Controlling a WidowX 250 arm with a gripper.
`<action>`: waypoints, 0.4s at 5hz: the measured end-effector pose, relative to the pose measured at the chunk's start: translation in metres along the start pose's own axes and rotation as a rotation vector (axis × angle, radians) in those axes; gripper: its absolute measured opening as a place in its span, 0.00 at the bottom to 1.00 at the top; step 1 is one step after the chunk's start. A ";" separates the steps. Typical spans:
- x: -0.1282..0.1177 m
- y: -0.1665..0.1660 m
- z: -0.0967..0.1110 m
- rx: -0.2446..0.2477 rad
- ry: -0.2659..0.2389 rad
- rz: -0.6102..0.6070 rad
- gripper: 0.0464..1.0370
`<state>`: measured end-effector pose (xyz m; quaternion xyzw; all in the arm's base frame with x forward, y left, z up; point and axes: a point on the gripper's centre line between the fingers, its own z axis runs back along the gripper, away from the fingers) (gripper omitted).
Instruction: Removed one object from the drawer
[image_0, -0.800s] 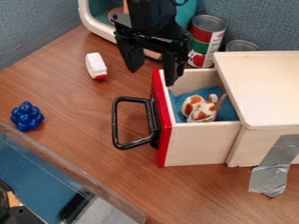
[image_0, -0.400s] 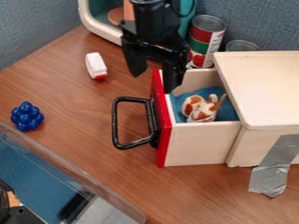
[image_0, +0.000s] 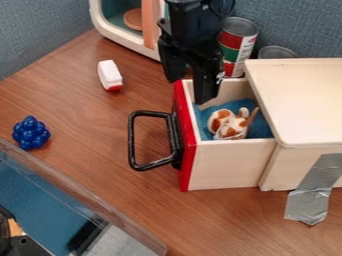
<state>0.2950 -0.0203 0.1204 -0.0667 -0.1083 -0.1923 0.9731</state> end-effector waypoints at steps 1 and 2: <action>0.007 -0.005 -0.004 -0.006 -0.014 -0.068 0.96; 0.020 -0.013 -0.001 -0.014 -0.055 -0.120 0.96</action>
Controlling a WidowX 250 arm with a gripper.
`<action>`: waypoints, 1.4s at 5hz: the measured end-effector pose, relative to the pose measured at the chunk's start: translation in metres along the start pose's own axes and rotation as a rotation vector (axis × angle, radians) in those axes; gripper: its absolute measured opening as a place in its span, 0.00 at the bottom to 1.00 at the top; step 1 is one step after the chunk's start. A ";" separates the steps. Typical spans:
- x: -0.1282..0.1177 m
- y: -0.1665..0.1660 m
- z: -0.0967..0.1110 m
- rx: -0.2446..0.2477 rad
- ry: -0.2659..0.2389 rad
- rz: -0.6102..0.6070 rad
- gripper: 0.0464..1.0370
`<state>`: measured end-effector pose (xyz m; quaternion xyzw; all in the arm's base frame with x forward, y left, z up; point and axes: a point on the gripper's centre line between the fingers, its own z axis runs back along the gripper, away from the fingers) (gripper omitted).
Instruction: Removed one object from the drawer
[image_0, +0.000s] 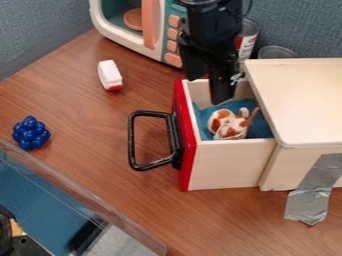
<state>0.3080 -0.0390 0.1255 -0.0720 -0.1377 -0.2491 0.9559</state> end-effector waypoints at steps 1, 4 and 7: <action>0.006 -0.006 -0.003 -0.001 -0.014 -0.033 0.96; 0.013 -0.007 -0.023 0.027 -0.026 -0.037 0.96; 0.012 -0.007 -0.037 0.019 -0.004 -0.042 0.96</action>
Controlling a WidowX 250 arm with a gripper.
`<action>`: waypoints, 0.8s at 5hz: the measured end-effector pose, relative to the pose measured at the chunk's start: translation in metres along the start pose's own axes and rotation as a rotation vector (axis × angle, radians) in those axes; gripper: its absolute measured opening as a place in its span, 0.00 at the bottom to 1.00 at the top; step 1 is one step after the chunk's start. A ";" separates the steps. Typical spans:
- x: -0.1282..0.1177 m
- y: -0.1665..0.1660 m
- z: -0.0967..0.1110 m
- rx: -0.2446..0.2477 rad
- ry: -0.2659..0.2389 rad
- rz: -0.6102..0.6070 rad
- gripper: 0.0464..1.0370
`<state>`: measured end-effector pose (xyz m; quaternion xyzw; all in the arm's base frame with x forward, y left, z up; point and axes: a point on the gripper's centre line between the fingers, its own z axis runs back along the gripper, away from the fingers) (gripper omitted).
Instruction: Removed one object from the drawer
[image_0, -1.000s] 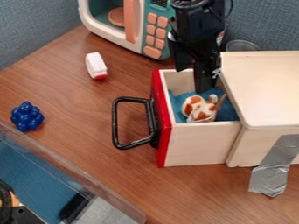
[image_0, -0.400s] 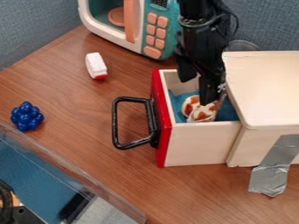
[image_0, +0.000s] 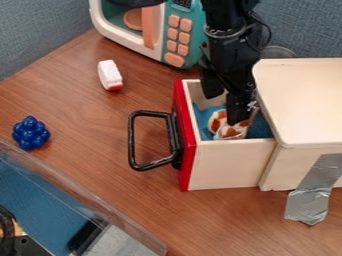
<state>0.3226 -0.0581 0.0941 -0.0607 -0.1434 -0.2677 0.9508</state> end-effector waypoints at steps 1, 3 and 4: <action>-0.006 -0.001 -0.006 -0.011 0.010 0.004 0.96; -0.016 0.008 -0.018 -0.024 0.019 0.048 0.96; -0.019 0.013 -0.023 -0.052 -0.007 0.077 0.91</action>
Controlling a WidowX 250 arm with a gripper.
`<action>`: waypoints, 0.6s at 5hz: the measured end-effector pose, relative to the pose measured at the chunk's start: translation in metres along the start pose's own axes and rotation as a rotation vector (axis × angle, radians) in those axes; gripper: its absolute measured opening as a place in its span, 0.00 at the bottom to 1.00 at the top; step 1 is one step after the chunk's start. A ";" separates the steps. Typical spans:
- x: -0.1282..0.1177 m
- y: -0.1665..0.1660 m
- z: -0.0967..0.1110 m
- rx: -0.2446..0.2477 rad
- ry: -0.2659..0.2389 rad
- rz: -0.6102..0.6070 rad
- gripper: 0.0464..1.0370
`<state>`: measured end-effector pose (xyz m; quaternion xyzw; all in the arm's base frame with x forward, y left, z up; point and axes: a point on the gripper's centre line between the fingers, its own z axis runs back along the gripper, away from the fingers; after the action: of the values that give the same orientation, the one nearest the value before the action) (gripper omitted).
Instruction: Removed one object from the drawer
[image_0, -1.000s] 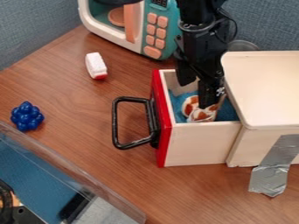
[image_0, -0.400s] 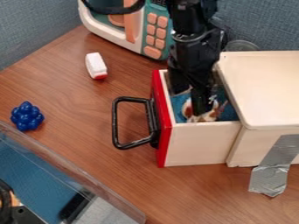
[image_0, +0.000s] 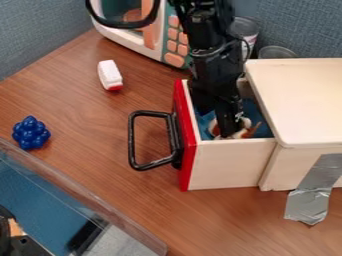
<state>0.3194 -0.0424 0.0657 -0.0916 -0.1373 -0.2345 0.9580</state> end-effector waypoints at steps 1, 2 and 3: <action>-0.001 0.005 -0.002 0.002 -0.026 0.024 0.62; -0.004 0.010 -0.004 0.002 -0.023 0.023 0.31; -0.006 0.009 0.000 -0.010 -0.014 0.005 0.13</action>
<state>0.3183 -0.0318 0.0627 -0.0986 -0.1427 -0.2320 0.9571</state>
